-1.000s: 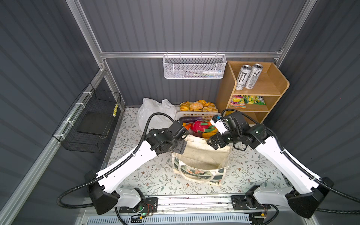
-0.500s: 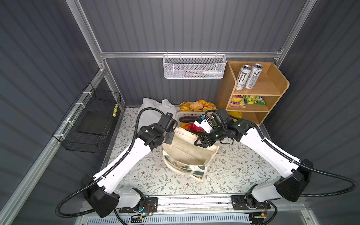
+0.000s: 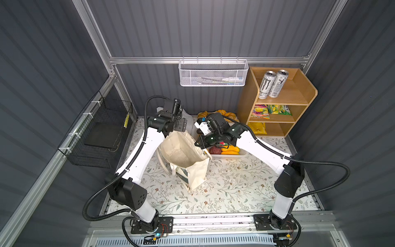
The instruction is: Place the mixed food into the grocery bags and tie them
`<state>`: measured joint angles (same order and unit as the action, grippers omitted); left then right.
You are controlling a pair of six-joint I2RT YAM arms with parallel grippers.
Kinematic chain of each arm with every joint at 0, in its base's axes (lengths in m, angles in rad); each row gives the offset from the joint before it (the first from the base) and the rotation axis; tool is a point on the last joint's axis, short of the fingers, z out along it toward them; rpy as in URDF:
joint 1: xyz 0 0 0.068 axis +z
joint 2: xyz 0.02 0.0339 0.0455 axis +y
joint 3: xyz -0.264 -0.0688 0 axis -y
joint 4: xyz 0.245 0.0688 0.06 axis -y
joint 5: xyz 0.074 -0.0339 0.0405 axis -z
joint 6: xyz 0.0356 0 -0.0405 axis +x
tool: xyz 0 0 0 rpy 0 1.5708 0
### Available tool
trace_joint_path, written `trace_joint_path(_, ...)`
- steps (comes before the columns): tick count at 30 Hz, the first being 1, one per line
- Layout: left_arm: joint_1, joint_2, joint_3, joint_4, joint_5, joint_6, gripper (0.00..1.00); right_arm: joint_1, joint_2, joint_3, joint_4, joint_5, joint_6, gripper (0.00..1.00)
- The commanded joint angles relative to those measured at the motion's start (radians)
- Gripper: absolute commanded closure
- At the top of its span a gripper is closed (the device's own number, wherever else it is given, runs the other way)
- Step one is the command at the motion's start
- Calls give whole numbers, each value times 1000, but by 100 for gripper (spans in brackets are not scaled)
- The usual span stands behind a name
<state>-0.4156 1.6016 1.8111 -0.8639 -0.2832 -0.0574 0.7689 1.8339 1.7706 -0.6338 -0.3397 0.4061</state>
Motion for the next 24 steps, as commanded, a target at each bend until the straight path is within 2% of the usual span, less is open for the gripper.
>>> trace_joint_path(1,-3,-118,35,-142,46,-111,11,8,-46,-4,128,165,141,100)
trace_joint_path(7,-11,-405,-281,-202,36,-308,9,24,-86,-64,205,252,183,100)
trace_joint_path(10,-11,-481,-386,-208,-7,-351,8,29,-94,-87,230,274,188,100)
trace_joint_path(14,-11,-453,-435,-190,-48,-338,7,32,-101,-108,240,280,191,100)
trace_joint_path(24,-11,-245,-320,-56,-123,-278,3,64,-136,-187,287,309,200,100)
